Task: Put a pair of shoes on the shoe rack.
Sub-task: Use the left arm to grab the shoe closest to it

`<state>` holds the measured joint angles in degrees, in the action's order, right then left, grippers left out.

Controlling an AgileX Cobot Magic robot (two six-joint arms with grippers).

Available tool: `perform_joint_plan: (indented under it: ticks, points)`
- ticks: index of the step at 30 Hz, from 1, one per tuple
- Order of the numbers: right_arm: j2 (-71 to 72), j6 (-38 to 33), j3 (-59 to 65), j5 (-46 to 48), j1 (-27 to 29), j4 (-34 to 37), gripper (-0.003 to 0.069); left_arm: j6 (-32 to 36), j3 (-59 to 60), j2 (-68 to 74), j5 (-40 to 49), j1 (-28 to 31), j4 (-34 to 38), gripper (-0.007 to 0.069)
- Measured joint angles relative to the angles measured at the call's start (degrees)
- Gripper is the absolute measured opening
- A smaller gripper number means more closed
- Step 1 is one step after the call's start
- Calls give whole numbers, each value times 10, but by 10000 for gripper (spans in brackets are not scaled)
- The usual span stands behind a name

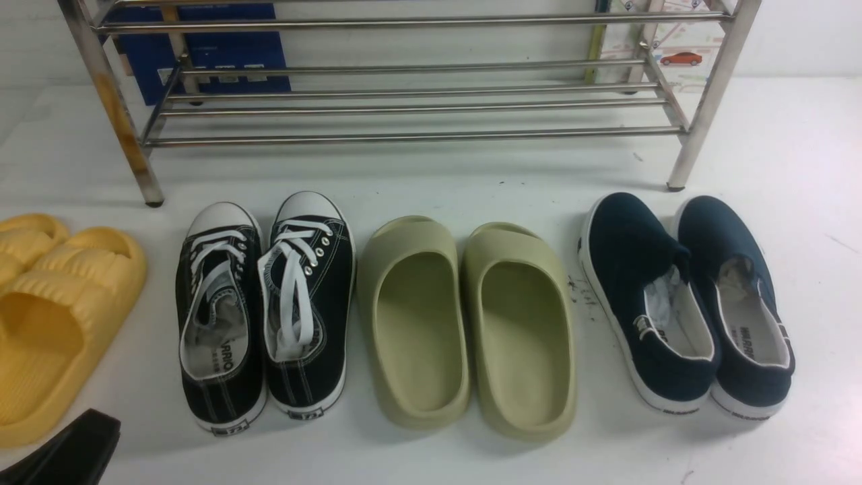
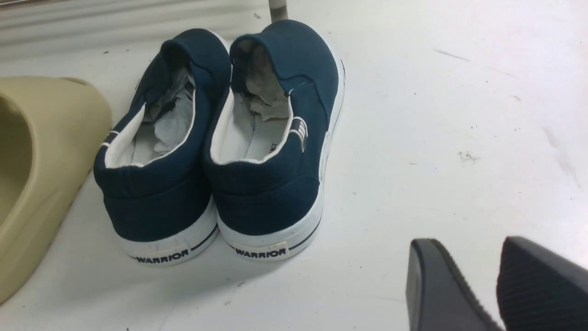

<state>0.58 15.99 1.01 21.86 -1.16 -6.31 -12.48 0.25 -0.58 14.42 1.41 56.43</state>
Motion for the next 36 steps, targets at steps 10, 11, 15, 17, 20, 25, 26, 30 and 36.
perform_joint_plan:
  ticks: [10, 11, 15, 17, 20, 25, 26, 30, 36]
  points:
    - [0, 0, 0, 0, 0, 0, 239, 67, -169, 109, 125, 0, -221, -13]
    - [0, 0, 0, 0, 0, 0, 239, 62, -191, 141, 152, 0, -258, -13]
    - [0, 0, 0, 0, 0, 0, 239, 37, -284, 261, 258, 0, -387, -13]
    - [0, 0, 0, 0, 0, 0, 239, 33, -322, 307, 299, 0, -430, -13]
    - [0, 0, 0, 0, 0, 0, 239, 33, -389, 399, 372, 0, -505, -13]
    - [0, 0, 0, 0, 0, 0, 239, 2, -487, 534, 444, -12, -552, -13]
    - [0, 0, 0, 0, 0, 0, 239, 2, -490, 534, 446, -14, -552, -13]
    - [0, 0, 0, 0, 0, 0, 239, -13, -537, 636, 477, -51, -559, -13]
    - [0, 0, 0, 0, 0, 0, 239, -49, -571, 756, 475, -106, -585, 97]
